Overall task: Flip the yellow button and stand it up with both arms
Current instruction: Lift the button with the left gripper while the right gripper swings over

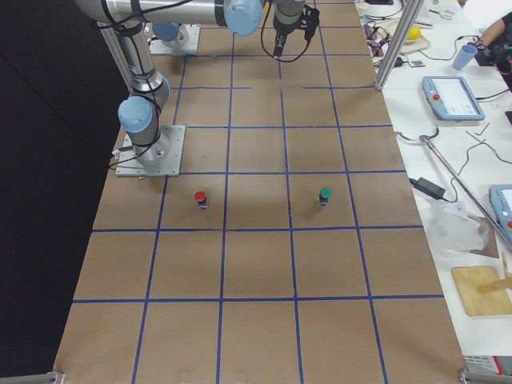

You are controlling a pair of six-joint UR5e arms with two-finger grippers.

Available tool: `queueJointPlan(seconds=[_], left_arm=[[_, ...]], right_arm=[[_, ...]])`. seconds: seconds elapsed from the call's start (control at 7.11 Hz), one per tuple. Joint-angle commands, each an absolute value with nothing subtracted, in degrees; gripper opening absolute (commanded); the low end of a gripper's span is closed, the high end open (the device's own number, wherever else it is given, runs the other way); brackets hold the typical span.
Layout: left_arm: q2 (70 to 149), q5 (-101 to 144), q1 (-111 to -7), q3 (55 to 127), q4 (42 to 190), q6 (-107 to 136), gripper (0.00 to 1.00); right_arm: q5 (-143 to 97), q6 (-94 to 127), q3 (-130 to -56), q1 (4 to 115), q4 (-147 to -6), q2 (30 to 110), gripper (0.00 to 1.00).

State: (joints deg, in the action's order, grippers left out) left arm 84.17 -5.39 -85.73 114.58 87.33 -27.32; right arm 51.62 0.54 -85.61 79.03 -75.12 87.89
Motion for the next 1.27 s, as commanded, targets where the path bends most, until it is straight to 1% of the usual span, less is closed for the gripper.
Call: queueJointPlan(seconds=[0.0,0.28,0.42,0.7,1.13], left_arm=[[84.2,-0.4,-86.7,115.5,87.0,-27.0,0.16],[84.9,1.3,-86.7,115.4,86.7,-26.5,0.16],[84.4,1.5,-86.8,115.5,86.7,-26.4,0.16],[84.8,1.8,-87.0,115.4,86.7,-26.2,0.16],[85.0,1.9,-87.2,115.5,86.4,-26.2,0.16]], right_arm=[[32.3,0.4,-88.9,76.7,-70.8,87.9,1.00],[15.8,0.3,-93.5,76.6,-70.7,88.4,1.00],[15.3,0.9,-95.5,77.0,-70.2,90.7,1.00],[15.6,1.1,-100.3,77.3,-60.4,97.1,1.00],[15.8,1.1,-101.2,78.0,-55.0,98.4,1.00]])
